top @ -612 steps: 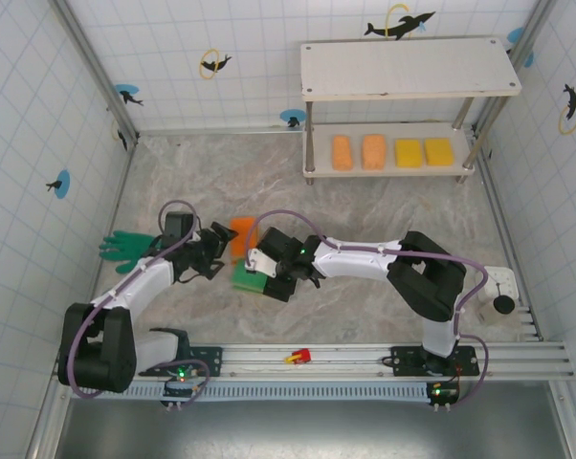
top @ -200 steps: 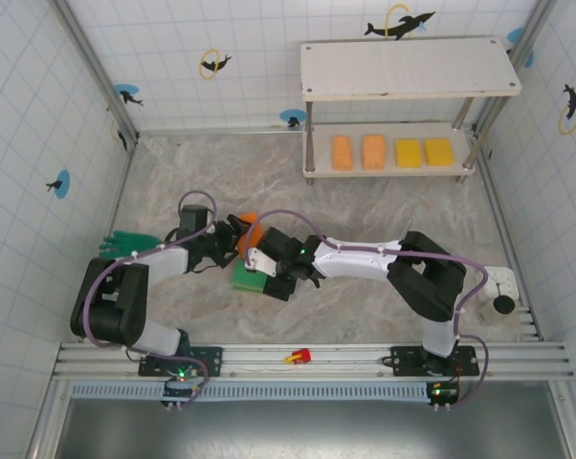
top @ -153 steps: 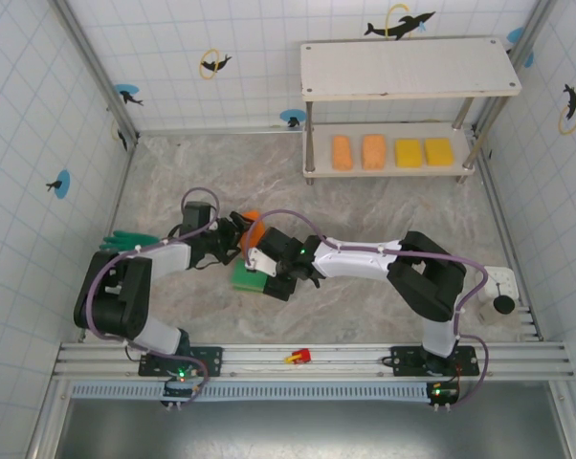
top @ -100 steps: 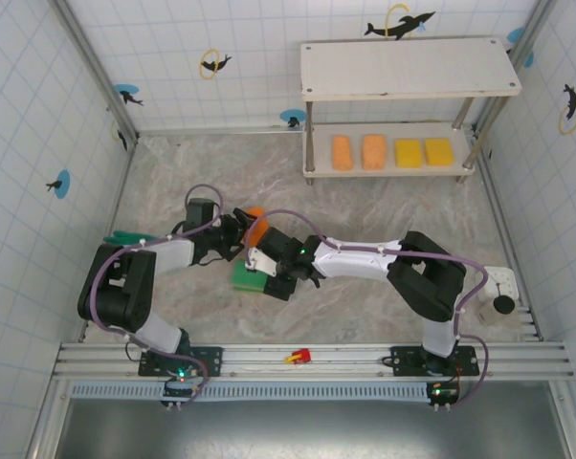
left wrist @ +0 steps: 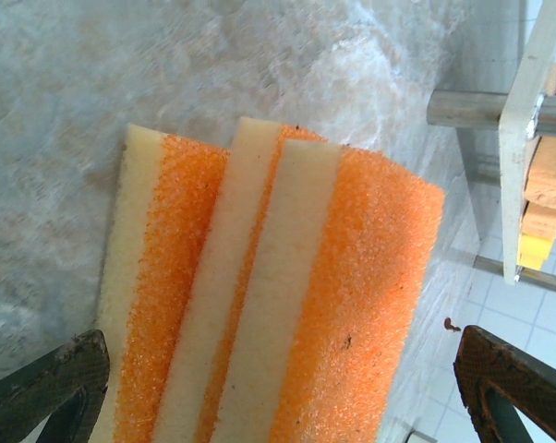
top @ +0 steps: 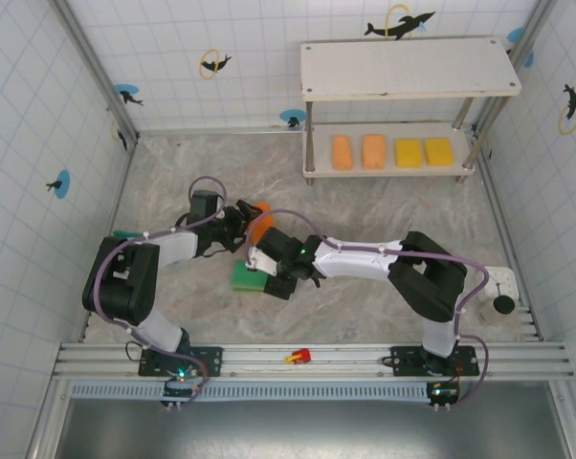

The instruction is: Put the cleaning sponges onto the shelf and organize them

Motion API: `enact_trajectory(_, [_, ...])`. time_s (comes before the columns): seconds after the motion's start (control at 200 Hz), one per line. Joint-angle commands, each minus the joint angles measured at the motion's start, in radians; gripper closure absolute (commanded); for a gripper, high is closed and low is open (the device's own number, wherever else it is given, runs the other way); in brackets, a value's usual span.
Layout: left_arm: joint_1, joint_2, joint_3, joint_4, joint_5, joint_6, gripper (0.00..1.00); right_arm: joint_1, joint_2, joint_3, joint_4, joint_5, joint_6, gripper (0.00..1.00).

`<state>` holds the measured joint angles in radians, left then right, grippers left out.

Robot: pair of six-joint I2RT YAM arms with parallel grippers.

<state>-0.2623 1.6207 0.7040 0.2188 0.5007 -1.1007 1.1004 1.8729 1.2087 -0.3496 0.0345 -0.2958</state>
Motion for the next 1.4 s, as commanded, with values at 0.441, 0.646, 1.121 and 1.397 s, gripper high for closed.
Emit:
enact_trajectory(0.441, [-0.014,-0.044,0.042,-0.103,-0.033,0.047,0.03,0.004,-0.050,-0.012,-0.015,0.009,0.003,0.11])
enact_trajectory(0.646, [0.018,-0.154,0.068,-0.220,-0.063,0.093,0.03,0.009,-0.055,-0.006,-0.016,0.004,-0.001,0.11])
enact_trajectory(1.121, [0.074,-0.441,-0.106,-0.416,-0.040,0.115,0.03,0.026,-0.055,0.002,-0.018,0.015,0.006,0.08])
enact_trajectory(1.397, [0.074,-0.589,-0.187,-0.538,-0.063,0.114,0.03,0.033,-0.037,0.014,-0.024,0.018,0.001,0.07])
